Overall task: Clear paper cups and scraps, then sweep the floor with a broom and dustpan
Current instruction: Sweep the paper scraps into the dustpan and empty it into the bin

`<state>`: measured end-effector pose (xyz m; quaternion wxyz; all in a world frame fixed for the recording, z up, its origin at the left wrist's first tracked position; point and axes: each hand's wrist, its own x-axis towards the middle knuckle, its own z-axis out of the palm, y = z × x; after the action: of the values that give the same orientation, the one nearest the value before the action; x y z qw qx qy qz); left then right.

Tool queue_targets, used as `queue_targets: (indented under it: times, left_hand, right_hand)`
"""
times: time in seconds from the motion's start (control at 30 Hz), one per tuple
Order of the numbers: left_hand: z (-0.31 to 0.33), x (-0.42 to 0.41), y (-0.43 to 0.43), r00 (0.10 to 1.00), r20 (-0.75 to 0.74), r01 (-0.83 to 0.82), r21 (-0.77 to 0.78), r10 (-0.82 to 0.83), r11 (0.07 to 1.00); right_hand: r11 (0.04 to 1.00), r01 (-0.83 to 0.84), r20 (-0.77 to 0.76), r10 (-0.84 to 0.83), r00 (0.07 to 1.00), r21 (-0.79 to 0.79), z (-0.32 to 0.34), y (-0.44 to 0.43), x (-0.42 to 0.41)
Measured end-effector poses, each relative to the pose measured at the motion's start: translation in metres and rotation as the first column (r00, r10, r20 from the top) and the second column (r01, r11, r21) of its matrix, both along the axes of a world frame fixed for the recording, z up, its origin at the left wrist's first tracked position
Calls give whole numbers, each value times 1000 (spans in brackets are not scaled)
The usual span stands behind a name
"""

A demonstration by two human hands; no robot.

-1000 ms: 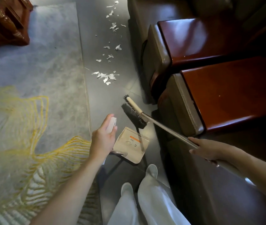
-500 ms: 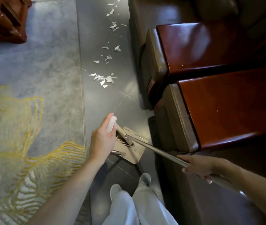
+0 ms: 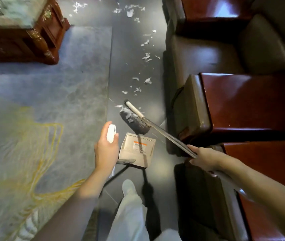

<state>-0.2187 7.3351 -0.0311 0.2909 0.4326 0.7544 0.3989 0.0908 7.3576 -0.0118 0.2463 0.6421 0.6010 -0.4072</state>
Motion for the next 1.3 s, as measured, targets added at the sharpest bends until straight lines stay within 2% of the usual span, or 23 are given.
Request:
queue_targets:
  times: [0.07, 0.27, 0.43, 0.53, 0.6, 0.63, 0.8, 0.9, 1.0, 1.07, 1.17, 1.2, 1.27, 1.3]
  left_hand:
    - [-1, -14, 37, 1000, 19, -8, -8, 8, 1000]
    - [-6, -42, 142, 999, -23, -26, -99, 24, 995]
    - [-10, -51, 219, 990, -86, -117, -91, 110, 989]
    - [-9, -49, 247, 977, -150, -167, -101, 151, 981]
    - [-4, -42, 262, 982, -87, -174, -68, 168, 982]
    - [-2, -39, 269, 982, -55, -183, -67, 179, 981]
    - [5, -38, 294, 966, -111, -246, -93, 235, 965]
    - [2, -42, 296, 953, -152, -281, -111, 264, 953]
    - [2, -50, 293, 945, -144, -306, -84, 293, 948]
    - [2, -55, 289, 943, -170, -306, -91, 288, 948]
    - [1, -61, 289, 924, -179, -351, -39, 339, 936]
    - [0, -64, 293, 919, -175, -361, -18, 352, 933]
    - [-3, -75, 306, 926, -162, -346, 2, 342, 938]
    - [-5, -82, 312, 934, -154, -327, -2, 322, 945]
  right_hand:
    - [998, -38, 28, 37, 999, 40, -1, 46, -17]
    - [998, -57, 12, 57, 998, 15, 3, 172, -57]
    - [987, -162, 90, 160, 983, 10, -31, 280, -88]
    - [984, -145, 14, 147, 989, -99, -49, 316, -93]
    - [970, -42, -98, 19, 995, -241, -49, 325, -86]
    - [953, -50, -119, 15, 993, -299, -43, 329, -82]
    - [877, -195, -119, 158, 980, -439, 0, 354, -56]
    - [854, -312, -57, 318, 946, -416, 22, 378, -51]
    - [777, -529, 13, 567, 824, -339, 37, 406, -60]
    - [717, -633, 51, 673, 738, -292, 43, 425, -78]
    - [763, -620, 94, 641, 762, -183, 33, 446, -114]
    - [746, -644, 112, 664, 739, -169, 26, 451, -128]
    - [784, -601, 112, 618, 778, -153, 5, 458, -155]
    - [835, -530, 98, 546, 832, -146, -3, 458, -167]
